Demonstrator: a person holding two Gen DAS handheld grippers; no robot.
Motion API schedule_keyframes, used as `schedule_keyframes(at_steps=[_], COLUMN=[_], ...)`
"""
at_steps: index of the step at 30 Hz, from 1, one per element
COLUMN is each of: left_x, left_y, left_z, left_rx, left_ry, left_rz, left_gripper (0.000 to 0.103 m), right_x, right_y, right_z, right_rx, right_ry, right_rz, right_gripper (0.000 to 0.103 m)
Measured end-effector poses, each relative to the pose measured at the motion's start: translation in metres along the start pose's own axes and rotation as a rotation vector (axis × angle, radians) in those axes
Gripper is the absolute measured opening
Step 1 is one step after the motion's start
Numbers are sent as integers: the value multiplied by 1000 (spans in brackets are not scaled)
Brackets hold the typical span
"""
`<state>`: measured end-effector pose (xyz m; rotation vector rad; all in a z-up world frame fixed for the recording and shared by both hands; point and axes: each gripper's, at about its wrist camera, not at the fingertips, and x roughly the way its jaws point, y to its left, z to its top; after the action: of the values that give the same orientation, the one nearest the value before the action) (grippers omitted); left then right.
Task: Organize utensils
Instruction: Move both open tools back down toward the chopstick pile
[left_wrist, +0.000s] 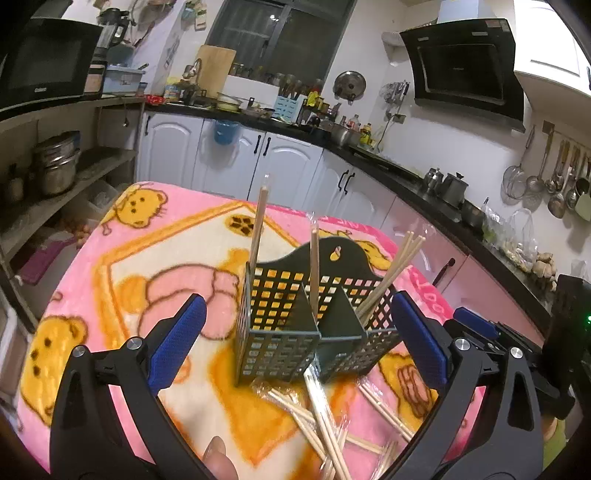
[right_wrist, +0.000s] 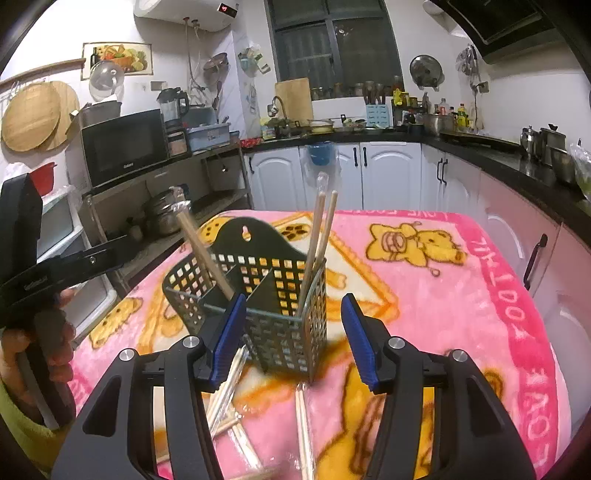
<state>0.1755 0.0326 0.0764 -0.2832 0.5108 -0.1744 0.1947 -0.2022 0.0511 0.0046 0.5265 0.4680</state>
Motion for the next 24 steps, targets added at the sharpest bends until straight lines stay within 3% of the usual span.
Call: schedule_keyframes(at_steps=[12,24], left_x=[1,6], left_y=[0,-6], left_z=[-18,-37], left_rx=[7,24], left_ry=[46,99], left_rz=[-3,-4], left_gripper=[92,92], right_x=[-4,-5], right_y=[-1,-4], right_z=[-21,-44], right_rx=[-8,-20], right_ry=[56,119], right_rz=[6,15], right_gripper=[51,41])
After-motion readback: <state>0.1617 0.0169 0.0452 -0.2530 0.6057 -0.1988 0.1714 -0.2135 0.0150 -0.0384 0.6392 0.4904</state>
